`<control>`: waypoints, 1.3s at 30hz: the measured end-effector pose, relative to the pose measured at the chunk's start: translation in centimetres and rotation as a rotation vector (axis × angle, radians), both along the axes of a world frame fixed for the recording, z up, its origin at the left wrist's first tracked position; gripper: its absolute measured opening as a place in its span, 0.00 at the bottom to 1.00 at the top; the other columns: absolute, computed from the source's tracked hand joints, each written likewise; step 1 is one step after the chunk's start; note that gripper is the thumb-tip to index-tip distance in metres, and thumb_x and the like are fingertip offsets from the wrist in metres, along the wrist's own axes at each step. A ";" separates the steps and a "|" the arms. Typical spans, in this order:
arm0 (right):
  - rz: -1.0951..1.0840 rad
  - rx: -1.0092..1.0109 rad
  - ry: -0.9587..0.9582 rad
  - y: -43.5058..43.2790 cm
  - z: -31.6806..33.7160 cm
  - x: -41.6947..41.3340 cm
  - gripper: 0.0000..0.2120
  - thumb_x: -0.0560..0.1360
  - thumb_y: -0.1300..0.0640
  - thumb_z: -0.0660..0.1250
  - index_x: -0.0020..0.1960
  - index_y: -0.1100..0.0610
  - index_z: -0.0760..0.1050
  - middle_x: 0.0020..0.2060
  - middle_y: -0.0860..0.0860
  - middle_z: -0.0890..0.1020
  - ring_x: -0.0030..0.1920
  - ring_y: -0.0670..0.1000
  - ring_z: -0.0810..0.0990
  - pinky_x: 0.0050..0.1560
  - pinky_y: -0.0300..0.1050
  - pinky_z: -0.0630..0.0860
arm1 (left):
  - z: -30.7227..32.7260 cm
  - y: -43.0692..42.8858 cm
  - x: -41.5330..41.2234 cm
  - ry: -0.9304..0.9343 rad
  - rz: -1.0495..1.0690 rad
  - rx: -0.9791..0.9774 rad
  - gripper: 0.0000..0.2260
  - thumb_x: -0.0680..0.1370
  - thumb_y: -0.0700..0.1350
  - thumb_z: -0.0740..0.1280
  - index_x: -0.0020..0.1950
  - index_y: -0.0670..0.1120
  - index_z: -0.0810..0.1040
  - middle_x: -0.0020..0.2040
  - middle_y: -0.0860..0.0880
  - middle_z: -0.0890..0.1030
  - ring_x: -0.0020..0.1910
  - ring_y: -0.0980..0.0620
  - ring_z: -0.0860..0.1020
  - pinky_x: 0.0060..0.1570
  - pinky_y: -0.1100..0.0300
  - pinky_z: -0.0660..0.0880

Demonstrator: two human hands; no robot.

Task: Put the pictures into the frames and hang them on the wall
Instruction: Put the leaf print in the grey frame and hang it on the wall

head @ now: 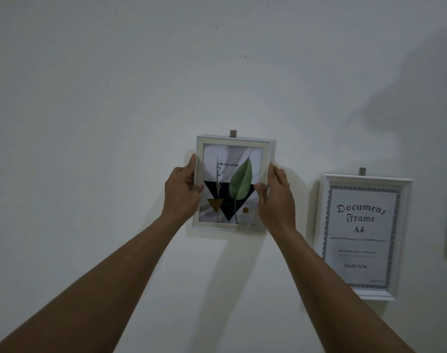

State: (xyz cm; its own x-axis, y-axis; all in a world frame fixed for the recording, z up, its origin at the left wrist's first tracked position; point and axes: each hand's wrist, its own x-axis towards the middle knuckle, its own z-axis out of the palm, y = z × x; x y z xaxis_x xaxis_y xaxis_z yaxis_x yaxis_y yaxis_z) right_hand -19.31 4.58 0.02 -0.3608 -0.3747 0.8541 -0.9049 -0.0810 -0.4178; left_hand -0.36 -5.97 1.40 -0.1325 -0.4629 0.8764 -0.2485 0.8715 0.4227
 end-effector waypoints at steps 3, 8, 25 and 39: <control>-0.020 -0.007 0.007 0.0 0.1 0.0 0.26 0.84 0.55 0.58 0.79 0.58 0.54 0.78 0.50 0.58 0.79 0.51 0.51 0.76 0.55 0.60 | 0.0 0.0 0.1 -0.011 0.004 -0.003 0.32 0.76 0.38 0.70 0.77 0.49 0.62 0.42 0.53 0.72 0.51 0.48 0.74 0.50 0.63 0.68; -0.053 -0.021 0.019 -0.2 0.2 0.2 0.26 0.83 0.55 0.58 0.79 0.56 0.55 0.77 0.50 0.59 0.78 0.54 0.56 0.67 0.50 0.68 | 0.0 0.1 0.2 -0.007 0.002 -0.003 0.32 0.76 0.37 0.70 0.77 0.49 0.62 0.44 0.52 0.73 0.52 0.49 0.74 0.50 0.63 0.68; -0.062 -0.017 0.046 -0.2 0.1 0.4 0.26 0.83 0.57 0.57 0.79 0.59 0.53 0.66 0.56 0.69 0.69 0.55 0.61 0.55 0.41 0.64 | -0.5 0.2 -0.1 0.045 0.004 -0.056 0.32 0.74 0.37 0.71 0.76 0.46 0.64 0.44 0.51 0.74 0.50 0.48 0.76 0.51 0.59 0.72; -0.049 -0.039 0.062 -0.2 -0.1 0.1 0.27 0.84 0.53 0.56 0.79 0.59 0.53 0.65 0.56 0.70 0.67 0.53 0.62 0.56 0.41 0.63 | -0.9 -0.4 -0.4 0.113 -0.028 0.005 0.31 0.74 0.39 0.70 0.76 0.49 0.65 0.49 0.50 0.75 0.48 0.56 0.74 0.50 0.76 0.65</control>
